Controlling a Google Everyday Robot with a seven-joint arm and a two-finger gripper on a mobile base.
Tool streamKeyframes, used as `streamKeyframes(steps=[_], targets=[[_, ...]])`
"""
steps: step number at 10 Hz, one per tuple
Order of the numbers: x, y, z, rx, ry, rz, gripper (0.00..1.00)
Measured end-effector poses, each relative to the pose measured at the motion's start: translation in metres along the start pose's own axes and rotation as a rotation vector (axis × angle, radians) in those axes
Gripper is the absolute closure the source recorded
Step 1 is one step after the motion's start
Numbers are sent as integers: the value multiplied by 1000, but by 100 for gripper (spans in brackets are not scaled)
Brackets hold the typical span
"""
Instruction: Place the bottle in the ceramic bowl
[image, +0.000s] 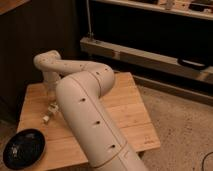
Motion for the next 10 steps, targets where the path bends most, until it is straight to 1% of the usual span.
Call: streamKeyframes(steps=[4,5,6,7,8,9,10], targets=[[0,-4,25,27,11,14,35],[1,-4,31,30,19,16,38],[2,-4,35,33,30,16,45],[6,-2,38,32,43,0,58],[9,0,37,23,45,-15,66],[12,2,30,7,40,-34,77],[19,3,16,-17,30,-67,89]])
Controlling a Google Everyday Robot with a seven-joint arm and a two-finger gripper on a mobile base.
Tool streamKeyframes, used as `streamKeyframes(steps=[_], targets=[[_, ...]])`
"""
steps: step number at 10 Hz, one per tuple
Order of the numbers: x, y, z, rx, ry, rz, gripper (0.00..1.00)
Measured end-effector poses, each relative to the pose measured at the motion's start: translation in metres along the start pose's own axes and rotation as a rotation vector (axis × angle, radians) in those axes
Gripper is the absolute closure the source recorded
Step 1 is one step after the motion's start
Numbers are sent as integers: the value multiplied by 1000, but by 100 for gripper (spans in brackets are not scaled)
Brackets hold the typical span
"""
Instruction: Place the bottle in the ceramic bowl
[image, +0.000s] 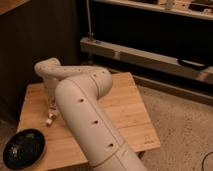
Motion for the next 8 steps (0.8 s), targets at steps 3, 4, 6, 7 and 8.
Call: streamKeyframes(steps=[3,4,6,7,8], targets=[[44,7,-54,-69,-13,-169,100],[69,11,-73,-101,-8,-251,100],[122,23,-97,-164,6,-417,100],[151,32,-107,-193,13,-522,100],[173,38,-113,-215,16,-620,100]])
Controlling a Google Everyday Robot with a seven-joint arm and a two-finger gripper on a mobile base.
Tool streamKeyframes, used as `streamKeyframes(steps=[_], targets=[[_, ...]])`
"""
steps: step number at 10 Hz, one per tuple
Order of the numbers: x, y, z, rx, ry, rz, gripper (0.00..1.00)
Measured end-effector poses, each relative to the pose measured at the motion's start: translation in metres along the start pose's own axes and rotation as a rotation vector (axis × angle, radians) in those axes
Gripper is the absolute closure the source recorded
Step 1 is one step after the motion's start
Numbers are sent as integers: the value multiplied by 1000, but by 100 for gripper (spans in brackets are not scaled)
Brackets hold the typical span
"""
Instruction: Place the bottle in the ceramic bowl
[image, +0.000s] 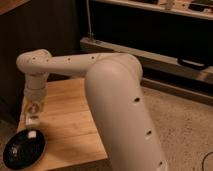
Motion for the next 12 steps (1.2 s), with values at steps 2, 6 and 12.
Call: streamKeyframes(steps=[2,6,12], targets=[[21,33,3,-32,4,-221,100],[30,58,41,17,11,-474,73],[-7,53,107,99,103,-419,20]])
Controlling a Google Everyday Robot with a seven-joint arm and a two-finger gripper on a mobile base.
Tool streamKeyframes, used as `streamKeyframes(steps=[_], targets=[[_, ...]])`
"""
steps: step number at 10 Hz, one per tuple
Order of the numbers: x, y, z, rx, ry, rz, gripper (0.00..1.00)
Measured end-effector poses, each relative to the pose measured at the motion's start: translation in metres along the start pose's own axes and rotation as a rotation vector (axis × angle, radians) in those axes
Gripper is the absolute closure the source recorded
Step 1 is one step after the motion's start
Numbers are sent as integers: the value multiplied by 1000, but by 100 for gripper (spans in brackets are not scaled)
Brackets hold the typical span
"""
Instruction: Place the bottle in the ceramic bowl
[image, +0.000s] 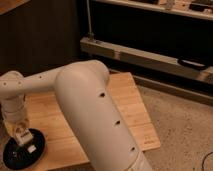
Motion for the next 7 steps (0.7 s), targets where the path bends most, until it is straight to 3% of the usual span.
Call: streamKeyframes(steps=[4,7], targets=[[6,-7,-1,-50,70,-43,20],[6,-7,-1,-53,75,-45,20]])
